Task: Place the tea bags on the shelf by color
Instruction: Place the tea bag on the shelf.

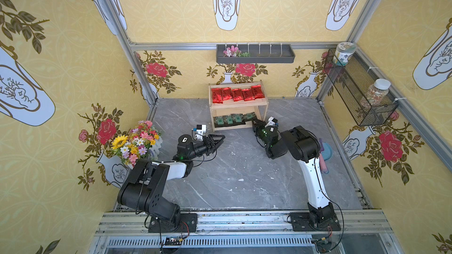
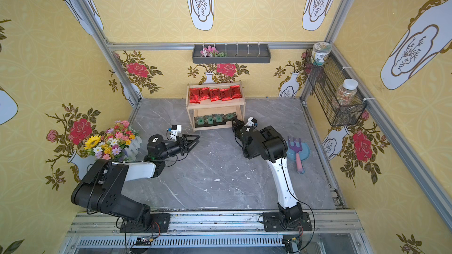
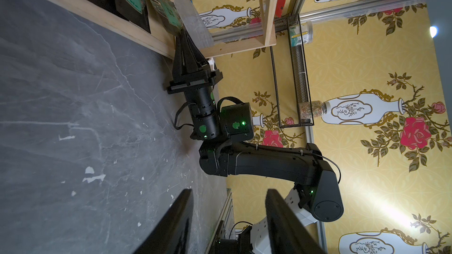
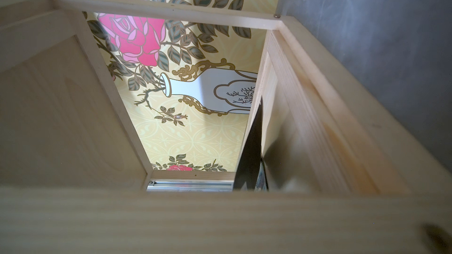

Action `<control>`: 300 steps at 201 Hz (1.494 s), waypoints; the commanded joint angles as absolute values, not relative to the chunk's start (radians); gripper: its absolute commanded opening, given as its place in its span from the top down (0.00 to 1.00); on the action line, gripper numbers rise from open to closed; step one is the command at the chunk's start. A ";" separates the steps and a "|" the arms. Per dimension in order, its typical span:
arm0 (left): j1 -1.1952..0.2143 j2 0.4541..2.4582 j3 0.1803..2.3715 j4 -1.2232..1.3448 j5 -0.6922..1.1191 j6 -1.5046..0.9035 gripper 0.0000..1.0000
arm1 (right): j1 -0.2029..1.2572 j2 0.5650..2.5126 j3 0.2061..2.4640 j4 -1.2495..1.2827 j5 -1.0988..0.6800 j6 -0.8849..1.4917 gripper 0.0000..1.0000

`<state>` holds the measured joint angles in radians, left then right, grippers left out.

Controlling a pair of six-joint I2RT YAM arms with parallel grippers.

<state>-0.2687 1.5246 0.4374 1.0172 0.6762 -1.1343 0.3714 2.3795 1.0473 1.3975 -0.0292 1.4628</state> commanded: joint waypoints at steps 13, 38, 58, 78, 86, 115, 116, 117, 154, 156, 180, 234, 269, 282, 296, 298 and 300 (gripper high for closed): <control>-0.269 1.526 0.439 1.017 0.681 -1.121 0.47 | 0.372 2.394 1.060 1.414 -0.034 1.471 0.78; -0.267 1.529 0.440 1.019 0.684 -1.121 0.46 | 0.368 2.405 1.060 1.426 -0.040 1.484 0.71; -0.267 1.526 0.437 1.018 0.681 -1.120 0.46 | 0.370 2.392 1.050 1.415 -0.043 1.487 0.64; -0.267 1.526 0.437 1.017 0.682 -1.119 0.47 | 0.366 2.370 1.046 1.382 -0.051 1.496 0.56; -0.267 1.526 0.437 1.018 0.681 -1.119 0.47 | 0.363 2.363 1.044 1.367 -0.053 1.504 0.55; -0.266 1.529 0.437 1.018 0.682 -1.120 0.47 | 0.357 2.327 1.034 1.277 -0.063 1.532 0.51; -0.266 1.529 0.437 1.018 0.681 -1.120 0.47 | 0.355 2.325 1.034 1.273 -0.063 1.532 0.51; -0.266 1.528 0.437 1.018 0.682 -1.119 0.46 | 0.355 2.324 1.034 1.270 -0.063 1.532 0.51; -0.265 1.533 0.440 1.019 0.682 -1.121 0.46 | 0.354 2.265 1.051 1.083 -0.082 1.562 0.45; -0.265 1.533 0.439 1.019 0.681 -1.121 0.46 | 0.354 2.260 1.054 1.068 -0.084 1.564 0.45; -0.264 1.531 0.439 1.018 0.681 -1.120 0.46 | 0.351 2.227 1.099 0.882 -0.108 1.575 0.43; -0.264 1.527 0.439 1.017 0.681 -1.122 0.47 | 0.349 2.195 1.238 0.523 -0.161 1.569 0.36; -0.264 1.523 0.437 1.017 0.682 -1.122 0.46 | 0.350 2.169 1.296 0.318 -0.145 1.550 0.35; -0.263 1.523 0.437 1.019 0.682 -1.122 0.47 | 0.352 2.158 1.307 0.281 -0.130 1.541 0.35; -0.263 1.521 0.437 1.018 0.683 -1.122 0.46 | 0.352 2.147 1.321 0.244 -0.113 1.528 0.35; -0.263 1.521 0.437 1.018 0.683 -1.122 0.47 | 0.352 2.146 1.322 0.239 -0.112 1.528 0.35; -0.263 1.521 0.437 1.018 0.683 -1.122 0.46 | 0.353 2.146 1.323 0.238 -0.111 1.527 0.35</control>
<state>-0.2653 1.5234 0.4374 1.0168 0.6762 -1.1339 0.3485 2.1612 1.3071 0.4091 -0.1486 1.5600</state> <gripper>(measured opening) 0.536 0.653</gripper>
